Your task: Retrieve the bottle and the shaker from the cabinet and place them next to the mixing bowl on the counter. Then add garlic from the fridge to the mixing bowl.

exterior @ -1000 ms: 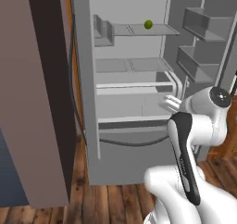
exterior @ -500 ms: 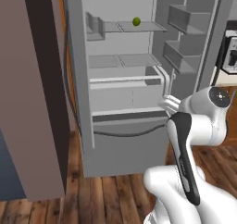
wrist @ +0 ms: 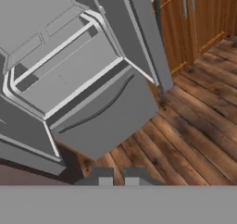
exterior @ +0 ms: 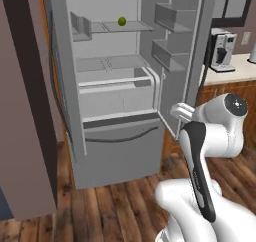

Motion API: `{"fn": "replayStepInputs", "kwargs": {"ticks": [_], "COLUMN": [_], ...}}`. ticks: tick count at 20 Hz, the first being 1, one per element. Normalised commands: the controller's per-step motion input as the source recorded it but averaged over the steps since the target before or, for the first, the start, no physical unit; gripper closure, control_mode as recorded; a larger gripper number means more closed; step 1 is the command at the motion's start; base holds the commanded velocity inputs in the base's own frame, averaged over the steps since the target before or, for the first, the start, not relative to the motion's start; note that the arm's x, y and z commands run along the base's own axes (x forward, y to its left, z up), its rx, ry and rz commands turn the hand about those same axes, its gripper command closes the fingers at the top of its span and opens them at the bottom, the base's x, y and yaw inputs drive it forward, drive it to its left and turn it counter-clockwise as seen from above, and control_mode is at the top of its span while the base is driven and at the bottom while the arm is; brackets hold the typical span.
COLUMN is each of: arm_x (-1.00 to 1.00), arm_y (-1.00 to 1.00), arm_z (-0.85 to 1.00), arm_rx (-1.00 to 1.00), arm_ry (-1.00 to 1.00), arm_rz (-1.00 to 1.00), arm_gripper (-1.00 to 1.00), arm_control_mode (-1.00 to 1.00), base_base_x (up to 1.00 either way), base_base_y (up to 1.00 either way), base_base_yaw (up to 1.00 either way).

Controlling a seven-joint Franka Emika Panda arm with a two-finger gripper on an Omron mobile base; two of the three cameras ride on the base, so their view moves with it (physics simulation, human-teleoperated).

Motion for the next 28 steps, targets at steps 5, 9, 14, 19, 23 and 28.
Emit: {"fn": "replayStepInputs", "kwargs": {"ticks": [5, 9, 14, 19, 23, 28], "arm_x": [0.0, 0.0, 0.0, 0.0, 0.0, 0.0], "arm_y": [0.0, 0.0, 0.0, 0.0, 0.0, 0.0], "arm_z": [0.0, 0.0, 0.0, 0.0, 0.0, 0.0], "arm_rx": [0.0, 0.0, 0.0, 0.0, 0.0, 0.0], "arm_ry": [0.0, 0.0, 0.0, 0.0, 0.0, 0.0], "arm_rz": [0.0, 0.0, 0.0, 0.0, 0.0, 0.0], "arm_gripper": [1.0, 1.0, 1.0, 1.0, 1.0, 1.0], "arm_control_mode": [1.0, 1.0, 1.0, 1.0, 1.0, 1.0], "base_base_x": [-0.45, -0.38, -0.26, -0.19, -0.11, -0.09], "base_base_y": [0.0, 0.0, 0.0, 0.0, 0.0, 0.0], "base_base_yaw": [-0.31, -0.33, -0.35, -0.34, -0.35, -0.35]}}
